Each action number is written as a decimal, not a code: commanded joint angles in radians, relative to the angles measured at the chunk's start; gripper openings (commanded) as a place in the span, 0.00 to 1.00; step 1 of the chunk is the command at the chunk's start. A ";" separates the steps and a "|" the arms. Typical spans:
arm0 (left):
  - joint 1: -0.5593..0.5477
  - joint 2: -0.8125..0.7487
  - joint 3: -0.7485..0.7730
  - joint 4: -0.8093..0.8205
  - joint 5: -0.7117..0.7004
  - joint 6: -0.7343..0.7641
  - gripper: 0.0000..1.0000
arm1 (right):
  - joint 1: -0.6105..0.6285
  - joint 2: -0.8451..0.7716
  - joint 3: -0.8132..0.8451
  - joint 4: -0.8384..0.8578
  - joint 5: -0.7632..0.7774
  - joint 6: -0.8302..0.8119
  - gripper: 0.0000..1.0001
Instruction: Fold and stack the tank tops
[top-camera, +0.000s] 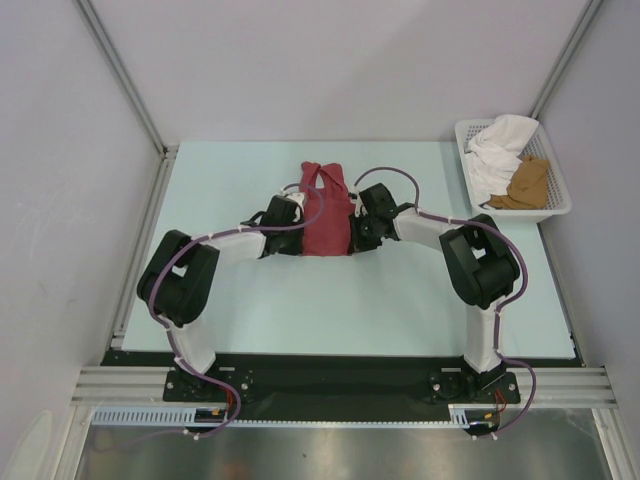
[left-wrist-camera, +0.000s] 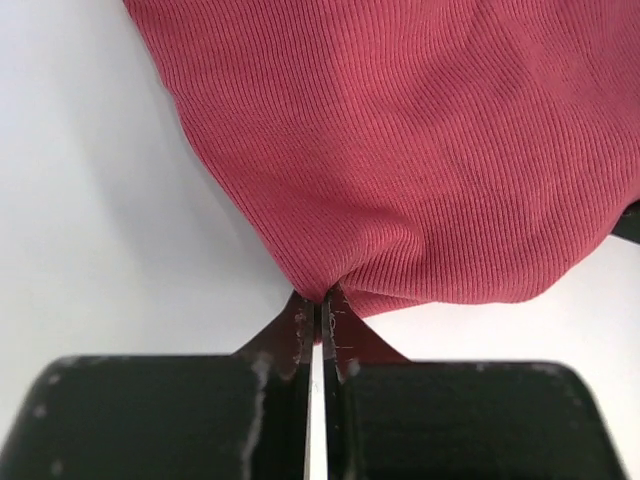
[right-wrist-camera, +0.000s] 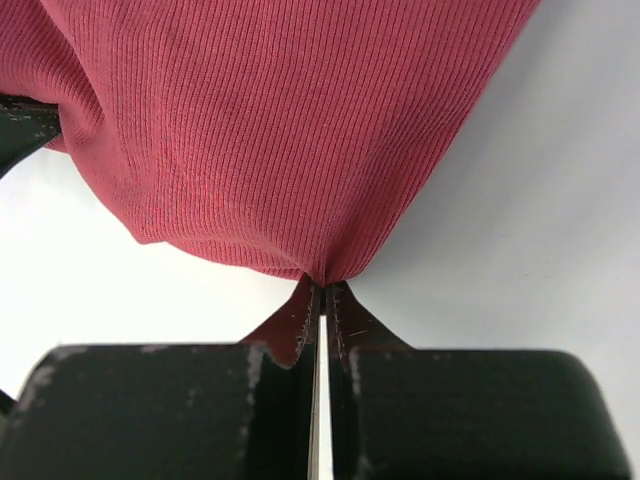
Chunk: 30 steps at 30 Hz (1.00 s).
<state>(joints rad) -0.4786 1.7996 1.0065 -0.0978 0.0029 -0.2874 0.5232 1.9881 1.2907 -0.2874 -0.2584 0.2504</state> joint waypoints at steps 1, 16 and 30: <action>-0.002 -0.005 0.003 -0.036 -0.035 0.010 0.00 | -0.008 -0.012 0.012 -0.062 0.045 -0.010 0.00; -0.035 -0.246 -0.296 0.050 0.048 -0.096 0.00 | 0.018 -0.215 -0.241 -0.087 0.119 0.020 0.00; -0.244 -0.614 -0.540 0.021 0.000 -0.266 0.64 | 0.119 -0.451 -0.465 -0.090 0.119 0.081 0.00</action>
<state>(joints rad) -0.7010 1.2484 0.5007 -0.0696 0.0235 -0.4961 0.6300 1.5925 0.8452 -0.3367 -0.1635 0.3111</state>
